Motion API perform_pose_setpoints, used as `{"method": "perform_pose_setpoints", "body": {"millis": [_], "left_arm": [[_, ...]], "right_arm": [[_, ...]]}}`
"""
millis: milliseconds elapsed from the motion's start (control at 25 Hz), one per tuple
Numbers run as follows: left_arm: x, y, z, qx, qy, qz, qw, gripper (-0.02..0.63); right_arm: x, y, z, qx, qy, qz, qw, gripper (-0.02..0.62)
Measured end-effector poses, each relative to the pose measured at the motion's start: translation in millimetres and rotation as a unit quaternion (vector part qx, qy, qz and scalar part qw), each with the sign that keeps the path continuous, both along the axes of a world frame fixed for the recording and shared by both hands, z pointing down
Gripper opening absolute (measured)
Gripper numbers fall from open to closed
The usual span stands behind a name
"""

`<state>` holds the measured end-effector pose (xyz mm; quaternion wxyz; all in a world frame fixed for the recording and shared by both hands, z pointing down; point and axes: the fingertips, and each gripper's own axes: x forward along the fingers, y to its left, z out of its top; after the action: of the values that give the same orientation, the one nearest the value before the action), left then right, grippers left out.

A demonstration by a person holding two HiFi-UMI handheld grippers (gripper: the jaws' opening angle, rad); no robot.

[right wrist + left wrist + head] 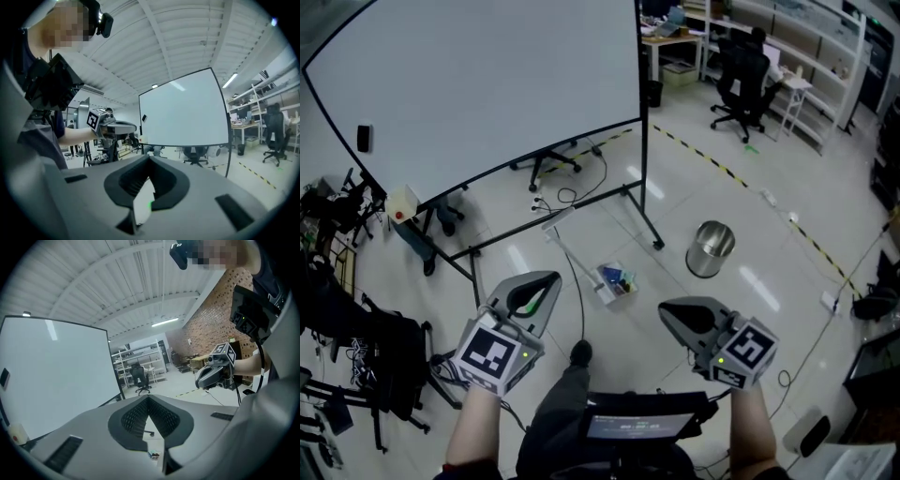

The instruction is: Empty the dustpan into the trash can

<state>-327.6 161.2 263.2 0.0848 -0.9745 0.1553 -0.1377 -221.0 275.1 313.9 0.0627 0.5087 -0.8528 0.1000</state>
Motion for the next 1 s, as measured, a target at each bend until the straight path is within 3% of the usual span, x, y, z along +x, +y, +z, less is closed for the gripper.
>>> {"method": "perform_pose_setpoints", "body": {"millis": [200,600,1000], "left_arm": [[-2,-10,6,-0.006,0.000,-0.003,1.0000,0.000],[19,-61,23,-0.033,0.017,-0.001,0.9993,0.000],[10,-154,40,-0.054,0.043,-0.048,0.9965,0.000]], "right_arm": [[5,-10,1,0.000,-0.020,0.021,1.000,0.018],[64,-22,-5,-0.007,-0.071,0.097,0.993,0.018],[69,-109,-6,-0.025,-0.052,0.070,0.996,0.018]]}}
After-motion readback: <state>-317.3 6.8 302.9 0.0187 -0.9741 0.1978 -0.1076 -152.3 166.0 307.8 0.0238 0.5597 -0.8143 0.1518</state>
